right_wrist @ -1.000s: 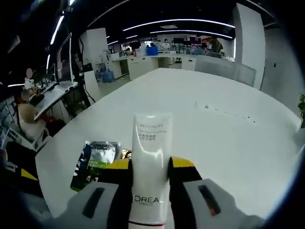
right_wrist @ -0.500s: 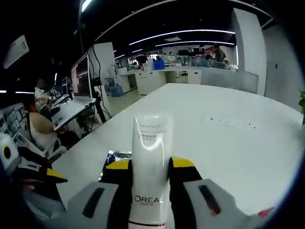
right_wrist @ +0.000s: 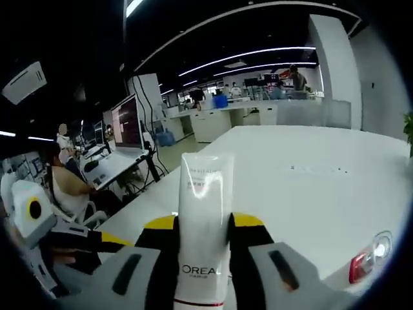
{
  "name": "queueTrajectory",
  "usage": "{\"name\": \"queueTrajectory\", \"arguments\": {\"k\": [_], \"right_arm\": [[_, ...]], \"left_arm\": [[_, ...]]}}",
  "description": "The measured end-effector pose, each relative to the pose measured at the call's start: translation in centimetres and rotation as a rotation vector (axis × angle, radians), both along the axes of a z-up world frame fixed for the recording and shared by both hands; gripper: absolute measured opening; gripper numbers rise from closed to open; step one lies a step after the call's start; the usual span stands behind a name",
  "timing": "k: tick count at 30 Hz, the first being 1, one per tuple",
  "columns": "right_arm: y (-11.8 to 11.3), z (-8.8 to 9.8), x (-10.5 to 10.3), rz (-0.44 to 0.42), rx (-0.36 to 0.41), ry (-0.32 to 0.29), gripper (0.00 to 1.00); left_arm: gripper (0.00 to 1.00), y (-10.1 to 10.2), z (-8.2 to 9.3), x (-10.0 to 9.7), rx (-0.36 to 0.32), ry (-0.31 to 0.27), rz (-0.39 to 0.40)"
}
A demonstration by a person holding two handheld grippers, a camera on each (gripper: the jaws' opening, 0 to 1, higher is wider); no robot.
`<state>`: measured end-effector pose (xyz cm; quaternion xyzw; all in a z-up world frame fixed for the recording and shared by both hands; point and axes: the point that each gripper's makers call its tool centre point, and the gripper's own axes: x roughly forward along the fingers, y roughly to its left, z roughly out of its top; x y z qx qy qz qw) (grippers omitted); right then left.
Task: Arrange the skincare products in the storage area until every visible bottle or jar stands upright without overlapping.
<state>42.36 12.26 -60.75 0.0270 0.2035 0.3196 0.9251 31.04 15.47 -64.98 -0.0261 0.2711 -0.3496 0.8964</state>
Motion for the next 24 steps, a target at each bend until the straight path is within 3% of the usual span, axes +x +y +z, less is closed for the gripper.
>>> {"name": "queueTrajectory", "arguments": {"k": [9, 24], "right_arm": [[0.2, 1.4, -2.9, 0.004, 0.057, -0.008, 0.28], [-0.4, 3.9, -7.2, 0.016, 0.102, -0.075, 0.29]], "left_arm": [[0.84, -0.9, 0.7, 0.2, 0.012, -0.008, 0.001], [0.75, -5.7, 3.1, -0.4, -0.108, -0.004, -0.053]]}}
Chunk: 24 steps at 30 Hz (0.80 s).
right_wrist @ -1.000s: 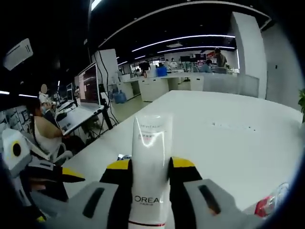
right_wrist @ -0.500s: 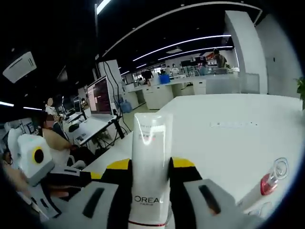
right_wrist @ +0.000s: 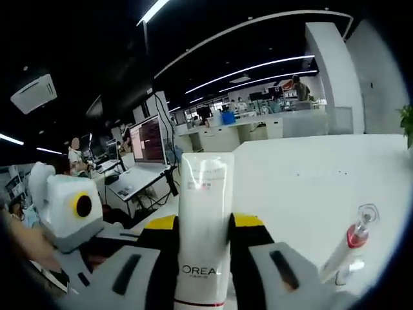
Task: Arrange the skincare products in the storage area until every visible bottle or jar stands upright without overlapping.
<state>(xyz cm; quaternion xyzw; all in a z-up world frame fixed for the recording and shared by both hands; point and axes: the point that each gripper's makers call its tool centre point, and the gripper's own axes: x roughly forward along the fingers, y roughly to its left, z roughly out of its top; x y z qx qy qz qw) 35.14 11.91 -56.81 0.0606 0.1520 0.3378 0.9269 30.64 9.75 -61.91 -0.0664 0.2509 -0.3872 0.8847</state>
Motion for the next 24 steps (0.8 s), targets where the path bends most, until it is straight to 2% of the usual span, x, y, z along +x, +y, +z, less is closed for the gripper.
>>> {"name": "queueTrajectory", "arguments": {"k": [8, 17, 24], "right_arm": [[-0.6, 0.5, -1.7, 0.008, 0.016, -0.011, 0.29], [-1.3, 1.9, -3.1, 0.026, 0.042, -0.055, 0.29], [-1.7, 3.1, -4.2, 0.043, 0.031, -0.102, 0.29]], "left_arm": [[0.71, -0.3, 0.7, 0.0, 0.001, -0.025, 0.006], [0.75, -0.7, 1.6, -0.6, 0.009, -0.053, 0.003], [0.72, -0.8, 1.7, -0.7, 0.069, -0.092, -0.006]]}}
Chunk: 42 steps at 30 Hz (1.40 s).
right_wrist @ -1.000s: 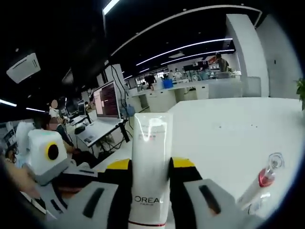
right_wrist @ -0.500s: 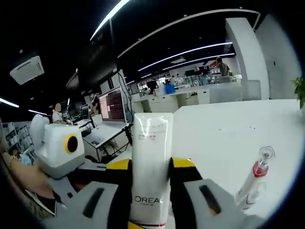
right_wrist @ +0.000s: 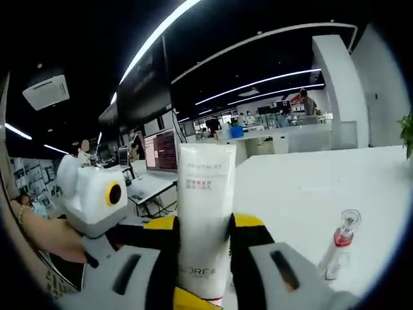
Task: Arrange the skincare products in the storage area until every visible bottle or jar stands upright without overlapping.
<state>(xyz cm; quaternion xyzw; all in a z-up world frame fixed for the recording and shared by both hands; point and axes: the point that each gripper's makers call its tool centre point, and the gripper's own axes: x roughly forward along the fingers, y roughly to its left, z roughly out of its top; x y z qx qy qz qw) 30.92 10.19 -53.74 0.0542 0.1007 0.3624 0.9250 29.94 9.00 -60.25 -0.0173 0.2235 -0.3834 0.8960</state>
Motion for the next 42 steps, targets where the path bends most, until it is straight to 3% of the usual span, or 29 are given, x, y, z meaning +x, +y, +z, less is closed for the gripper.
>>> {"name": "queueTrajectory", "arguments": {"k": [5, 9, 15, 19, 22, 28, 32, 37, 39, 42], "right_arm": [[-0.6, -0.1, -0.6, -0.004, 0.011, 0.012, 0.29], [-1.1, -0.2, -1.2, -0.009, 0.023, 0.031, 0.29], [-1.9, -0.9, -2.1, -0.014, 0.019, 0.068, 0.3], [-2.8, -0.9, -2.3, -0.002, 0.02, 0.079, 0.31], [-3.6, -0.9, -2.4, 0.02, 0.099, 0.175, 0.32], [-4.7, 0.6, -1.9, 0.003, 0.142, 0.14, 0.35], [-5.6, 2.7, -1.1, -0.041, 0.273, 0.134, 0.38], [-5.6, 2.7, -1.4, -0.059, 0.274, 0.149, 0.37], [-5.8, 2.5, -1.4, -0.097, 0.248, 0.137, 0.36], [-5.6, 2.9, -1.5, -0.123, 0.17, 0.071, 0.36]], "left_arm": [[0.63, -0.2, -0.2, -0.4, 0.034, -0.009, -0.017], [0.44, -1.7, 0.8, -1.2, 0.03, -0.048, -0.087], [0.27, -4.2, 2.3, -2.0, 0.053, -0.13, -0.18], [0.24, -4.4, 2.1, -2.0, 0.067, -0.133, -0.18], [0.21, -4.4, 2.2, -1.8, 0.055, -0.129, -0.174], [0.19, -5.2, 3.4, -1.8, 0.019, -0.146, -0.203], [0.18, -5.5, 3.3, -2.2, 0.029, -0.146, -0.23], [0.19, -6.0, 3.2, -2.5, 0.021, -0.137, -0.247], [0.2, -6.1, 2.9, -2.4, 0.06, -0.148, -0.264], [0.2, -6.3, 2.9, -2.1, 0.144, -0.197, -0.28]]}}
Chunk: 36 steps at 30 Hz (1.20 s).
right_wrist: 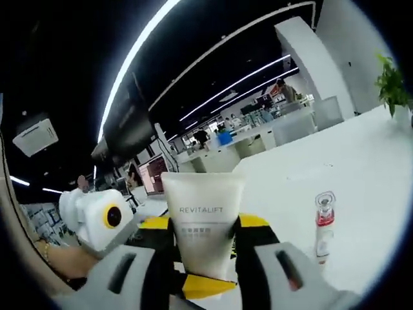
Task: Arrange the skincare products in the storage area until every visible bottle or jar stands upright without overlapping.
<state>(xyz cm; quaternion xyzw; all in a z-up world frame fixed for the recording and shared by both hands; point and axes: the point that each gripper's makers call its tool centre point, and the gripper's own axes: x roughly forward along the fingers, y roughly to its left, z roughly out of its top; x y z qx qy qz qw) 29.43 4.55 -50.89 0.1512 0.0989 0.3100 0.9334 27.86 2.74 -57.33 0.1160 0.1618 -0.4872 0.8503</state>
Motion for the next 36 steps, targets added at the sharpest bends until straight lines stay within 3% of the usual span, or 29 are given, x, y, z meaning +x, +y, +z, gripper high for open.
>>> {"name": "queueTrajectory", "arguments": {"k": [8, 11, 14, 15, 19, 22, 25, 30, 36], "right_arm": [[-0.4, 0.4, 0.4, -0.037, -0.157, -0.075, 0.35], [-0.6, 0.3, 0.5, -0.043, -0.165, -0.077, 0.35], [-0.7, 0.1, 0.7, -0.05, -0.183, -0.081, 0.35], [-0.7, -0.1, 0.7, -0.048, -0.228, -0.101, 0.35], [-0.7, -0.5, 0.7, -0.05, -0.253, -0.098, 0.36], [-1.1, -1.0, 1.0, -0.06, -0.262, -0.087, 0.36], [-1.4, -1.3, 1.3, -0.069, -0.267, -0.08, 0.36], [-1.7, -2.1, 1.7, -0.079, -0.296, -0.068, 0.36], [-1.4, -3.6, 1.9, -0.063, -0.385, -0.071, 0.36]], "left_arm": [[0.18, -0.5, 1.3, 0.7, 0.0, -0.006, 0.021], [0.18, -0.7, 1.5, 0.8, 0.008, -0.005, 0.019], [0.17, -0.7, 1.2, 1.1, 0.02, -0.01, 0.026], [0.16, -0.7, 1.0, 1.3, 0.019, -0.009, 0.029], [0.14, -0.9, 0.4, 1.5, 0.019, 0.019, 0.021], [0.13, -1.3, 0.0, 1.3, 0.009, 0.077, 0.009], [0.13, -1.6, -0.3, 1.6, 0.012, 0.079, 0.002], [0.14, -2.1, -1.2, 2.2, 0.043, 0.064, -0.028], [0.15, -2.5, -2.9, 2.4, 0.095, 0.099, -0.064]]}}
